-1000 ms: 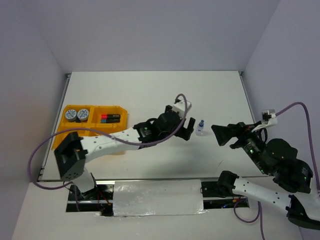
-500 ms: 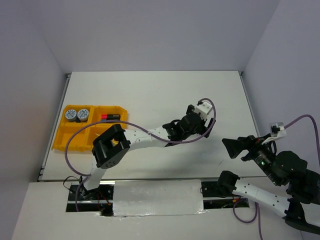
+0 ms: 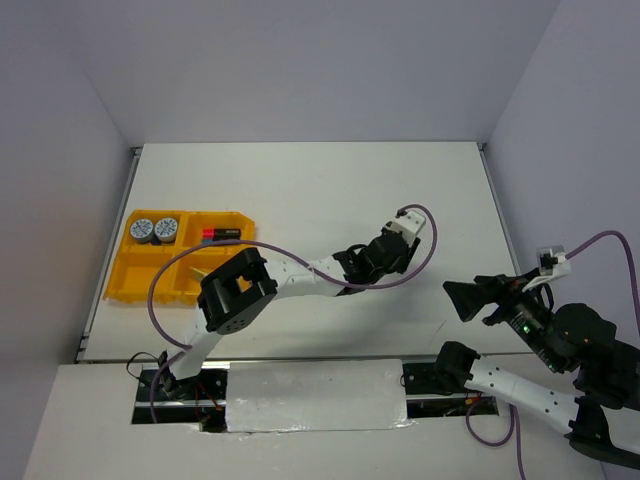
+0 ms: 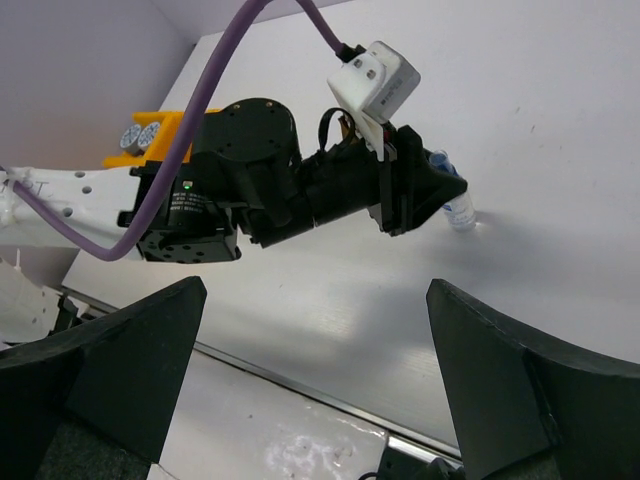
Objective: Sort the stationery into containers
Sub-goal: Pick up the stationery from the center of the board, then place the stationery in the storage box.
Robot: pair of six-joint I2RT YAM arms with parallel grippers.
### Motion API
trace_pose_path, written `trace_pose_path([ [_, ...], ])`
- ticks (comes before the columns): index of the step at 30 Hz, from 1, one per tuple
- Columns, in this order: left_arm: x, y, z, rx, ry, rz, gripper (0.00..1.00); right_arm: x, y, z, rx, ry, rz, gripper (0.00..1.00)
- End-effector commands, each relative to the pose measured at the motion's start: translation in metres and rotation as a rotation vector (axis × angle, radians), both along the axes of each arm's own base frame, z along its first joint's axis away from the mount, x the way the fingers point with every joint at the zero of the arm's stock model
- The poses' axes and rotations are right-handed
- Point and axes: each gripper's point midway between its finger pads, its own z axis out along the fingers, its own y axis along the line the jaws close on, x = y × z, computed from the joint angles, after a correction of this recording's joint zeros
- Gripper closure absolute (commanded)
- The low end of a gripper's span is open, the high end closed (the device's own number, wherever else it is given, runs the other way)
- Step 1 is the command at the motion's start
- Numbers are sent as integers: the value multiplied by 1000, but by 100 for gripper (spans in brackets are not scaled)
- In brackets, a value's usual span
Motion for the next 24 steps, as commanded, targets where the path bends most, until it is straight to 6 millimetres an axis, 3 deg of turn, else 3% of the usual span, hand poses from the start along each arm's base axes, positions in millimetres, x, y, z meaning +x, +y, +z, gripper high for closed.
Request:
trace_pose_path([
  [1,5,-7,3,-26,-40,-5,57,0,0,6,-2,-24,12,0],
  [6,10,-5,1,-18,-22,7,97,-1,-2,4,-3,-29,12,0],
  [10,12,18,33,-42,-63,82,100,-1,-3,7,7,-51,15,0],
  [12,13,41,61,-50,-84,140,100,0,-1,9,8,-60,16,0],
  [13,19,59,91,-67,-112,217,100,0,0,10,9,-60,24,0],
  [14,23,72,101,-63,-112,268,100,0,2,11,5,-63,29,0],
  [15,22,92,97,16,-86,317,100,0,4,11,3,-64,34,0],
  [16,23,108,129,-7,-98,371,100,1,7,10,-6,-59,41,0],
  [17,27,135,139,-1,-96,490,100,2,10,11,-5,-61,49,0],
  [18,20,164,134,99,-70,551,100,2,12,11,-9,-61,54,0],
  [19,18,188,160,88,-70,624,100,3,14,11,-14,-63,58,0],
  [20,22,222,170,24,-35,784,100,4,18,13,-11,-70,64,0],
  [21,9,264,159,170,14,854,100,4,20,14,-12,-72,72,0],
  [22,11,295,178,93,29,957,100,6,24,16,-10,-75,79,0],
  [24,3,345,184,124,40,1073,100,6,29,17,-14,-81,96,0],
])
